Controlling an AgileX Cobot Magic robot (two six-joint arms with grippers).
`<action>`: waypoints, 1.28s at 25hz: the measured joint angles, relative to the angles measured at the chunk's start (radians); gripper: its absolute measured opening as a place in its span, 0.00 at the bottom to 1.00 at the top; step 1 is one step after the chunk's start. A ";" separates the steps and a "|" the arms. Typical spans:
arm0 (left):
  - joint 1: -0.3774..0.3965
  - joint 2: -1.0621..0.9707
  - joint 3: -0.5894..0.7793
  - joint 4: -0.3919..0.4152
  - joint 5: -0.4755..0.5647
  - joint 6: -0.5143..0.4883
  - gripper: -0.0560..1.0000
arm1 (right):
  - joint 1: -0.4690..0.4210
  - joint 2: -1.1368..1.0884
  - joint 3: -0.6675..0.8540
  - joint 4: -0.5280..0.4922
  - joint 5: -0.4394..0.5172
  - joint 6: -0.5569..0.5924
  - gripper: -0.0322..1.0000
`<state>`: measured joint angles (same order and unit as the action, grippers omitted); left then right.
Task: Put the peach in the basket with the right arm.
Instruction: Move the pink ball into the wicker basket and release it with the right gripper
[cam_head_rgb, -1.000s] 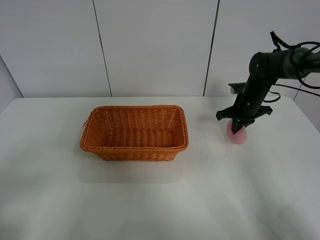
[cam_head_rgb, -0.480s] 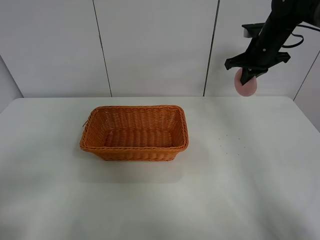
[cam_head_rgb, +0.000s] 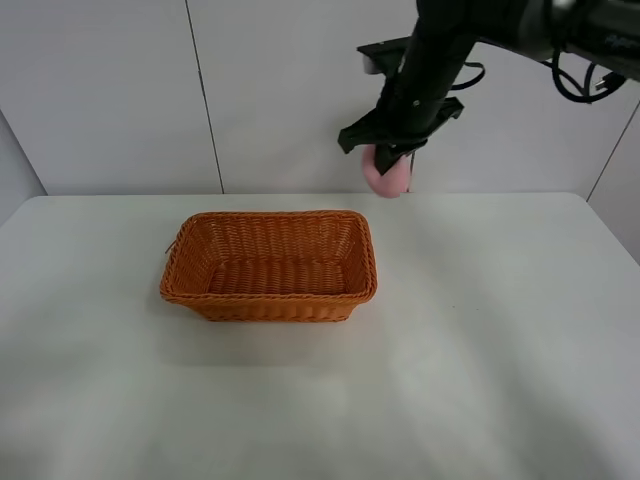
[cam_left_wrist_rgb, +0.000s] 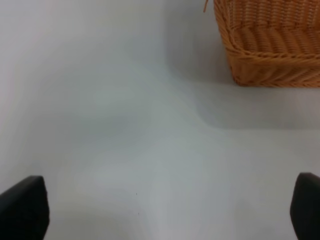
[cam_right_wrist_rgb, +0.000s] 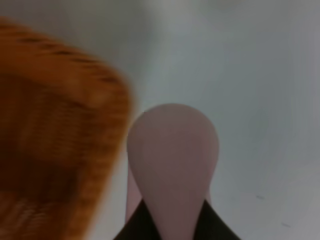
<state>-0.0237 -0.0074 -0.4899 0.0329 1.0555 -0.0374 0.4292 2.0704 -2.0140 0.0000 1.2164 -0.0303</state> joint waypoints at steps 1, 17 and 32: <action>0.000 0.000 0.000 0.000 0.000 0.000 0.99 | 0.037 0.000 0.000 0.000 0.000 0.000 0.03; 0.000 0.000 0.000 0.000 0.000 0.000 0.99 | 0.270 0.280 -0.003 0.009 -0.264 0.012 0.13; 0.000 0.000 0.000 0.000 0.000 0.000 0.99 | 0.243 0.284 -0.216 0.015 -0.044 0.072 0.69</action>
<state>-0.0237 -0.0074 -0.4899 0.0329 1.0555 -0.0374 0.6719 2.3546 -2.2300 0.0154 1.1729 0.0413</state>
